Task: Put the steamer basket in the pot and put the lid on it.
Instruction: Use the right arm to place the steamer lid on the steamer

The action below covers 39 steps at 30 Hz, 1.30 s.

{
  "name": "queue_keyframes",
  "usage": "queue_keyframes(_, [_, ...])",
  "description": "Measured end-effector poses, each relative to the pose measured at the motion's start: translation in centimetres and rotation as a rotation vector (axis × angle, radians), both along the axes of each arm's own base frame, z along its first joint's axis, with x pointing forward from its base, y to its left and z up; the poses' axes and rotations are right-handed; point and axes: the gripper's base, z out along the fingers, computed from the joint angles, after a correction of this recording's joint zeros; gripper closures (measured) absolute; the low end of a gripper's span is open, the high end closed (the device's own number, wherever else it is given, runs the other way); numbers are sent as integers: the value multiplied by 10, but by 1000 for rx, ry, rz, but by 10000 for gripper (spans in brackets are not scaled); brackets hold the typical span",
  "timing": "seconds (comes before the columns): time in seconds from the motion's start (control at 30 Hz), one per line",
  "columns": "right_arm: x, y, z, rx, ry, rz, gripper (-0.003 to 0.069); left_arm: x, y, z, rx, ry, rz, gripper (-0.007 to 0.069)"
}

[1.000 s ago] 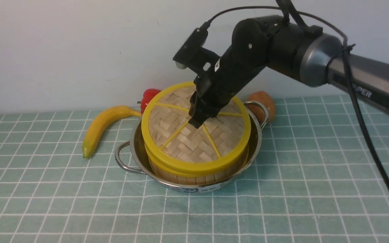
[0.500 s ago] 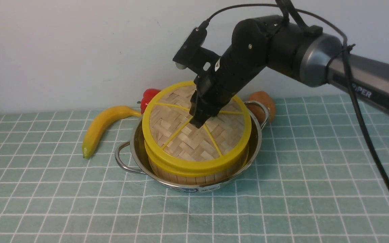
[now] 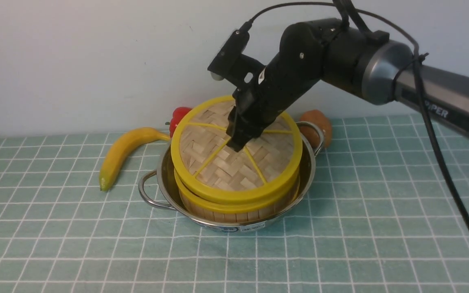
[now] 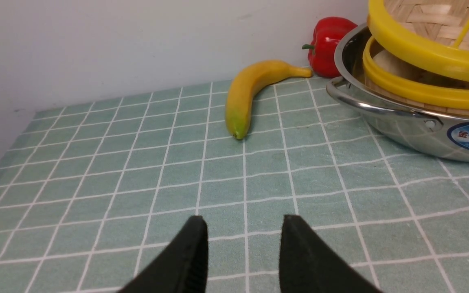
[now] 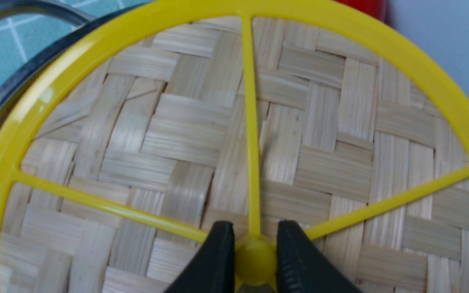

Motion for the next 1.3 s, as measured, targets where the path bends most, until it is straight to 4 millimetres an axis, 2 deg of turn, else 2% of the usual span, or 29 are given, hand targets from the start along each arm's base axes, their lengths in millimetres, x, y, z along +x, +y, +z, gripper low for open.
queue_keyframes(0.47, [-1,2,0,27,20,-3,513,0,0,0,0,0,0,382])
queue_keyframes(0.73, [3,3,-16,-10,31,-1,513,0,0,0,0,0,0,382])
queue_keyframes(1.3, [4,2,-17,-40,2,41,513,0,0,0,0,0,0,382])
